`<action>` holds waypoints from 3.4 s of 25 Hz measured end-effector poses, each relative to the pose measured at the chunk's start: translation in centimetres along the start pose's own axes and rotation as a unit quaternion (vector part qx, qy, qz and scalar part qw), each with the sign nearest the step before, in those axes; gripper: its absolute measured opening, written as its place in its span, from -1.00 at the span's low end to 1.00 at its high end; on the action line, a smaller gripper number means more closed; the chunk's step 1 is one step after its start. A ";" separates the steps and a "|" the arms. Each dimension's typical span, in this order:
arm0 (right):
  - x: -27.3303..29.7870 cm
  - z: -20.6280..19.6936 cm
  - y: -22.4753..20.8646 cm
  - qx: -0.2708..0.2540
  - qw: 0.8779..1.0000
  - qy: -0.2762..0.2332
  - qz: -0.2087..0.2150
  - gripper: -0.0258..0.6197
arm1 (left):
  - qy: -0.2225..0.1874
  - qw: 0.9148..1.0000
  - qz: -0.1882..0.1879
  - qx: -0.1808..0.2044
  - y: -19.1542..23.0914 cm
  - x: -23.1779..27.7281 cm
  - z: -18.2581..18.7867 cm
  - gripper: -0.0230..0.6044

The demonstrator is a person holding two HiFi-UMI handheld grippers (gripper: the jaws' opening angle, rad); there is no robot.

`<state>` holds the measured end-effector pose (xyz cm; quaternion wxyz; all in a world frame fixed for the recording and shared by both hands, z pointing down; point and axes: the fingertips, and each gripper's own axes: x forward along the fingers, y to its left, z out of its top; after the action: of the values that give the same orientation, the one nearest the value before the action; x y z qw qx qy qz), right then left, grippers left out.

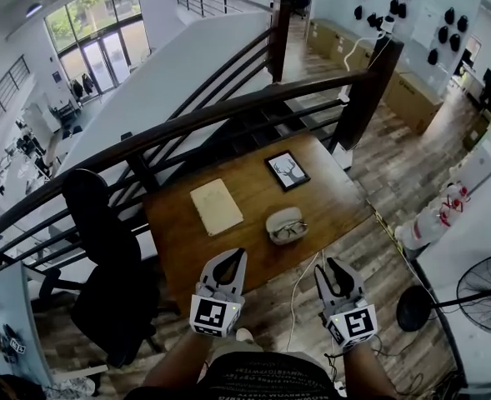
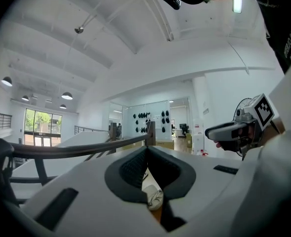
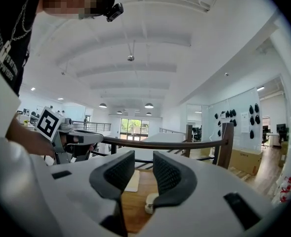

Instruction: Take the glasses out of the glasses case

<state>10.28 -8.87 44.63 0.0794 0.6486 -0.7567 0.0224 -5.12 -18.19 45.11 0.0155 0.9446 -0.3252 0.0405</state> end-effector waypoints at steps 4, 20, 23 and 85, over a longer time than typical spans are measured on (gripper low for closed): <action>1.3 0.3 -0.8 0.015 1.000 -0.013 -0.012 -0.55 | -0.001 1.000 0.000 0.004 1.4 1.1 -0.3 -0.84; 6.5 -3.8 -7.0 0.026 0.999 0.030 0.026 -0.54 | 0.045 0.998 0.030 -0.019 2.1 7.8 -3.8 -0.84; 8.4 -4.8 -8.8 0.028 0.997 0.040 0.055 -0.53 | 0.044 0.998 0.044 -0.019 1.9 10.4 -3.4 -0.84; 25.0 -35.6 -7.8 -0.200 0.882 0.350 0.245 -0.55 | 0.075 0.992 0.094 -0.022 5.8 15.3 -5.8 -0.84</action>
<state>17.59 -29.67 82.94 0.4593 0.3631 -0.8025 0.1149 2.92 -31.83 52.24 0.0567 0.9034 -0.4117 0.1052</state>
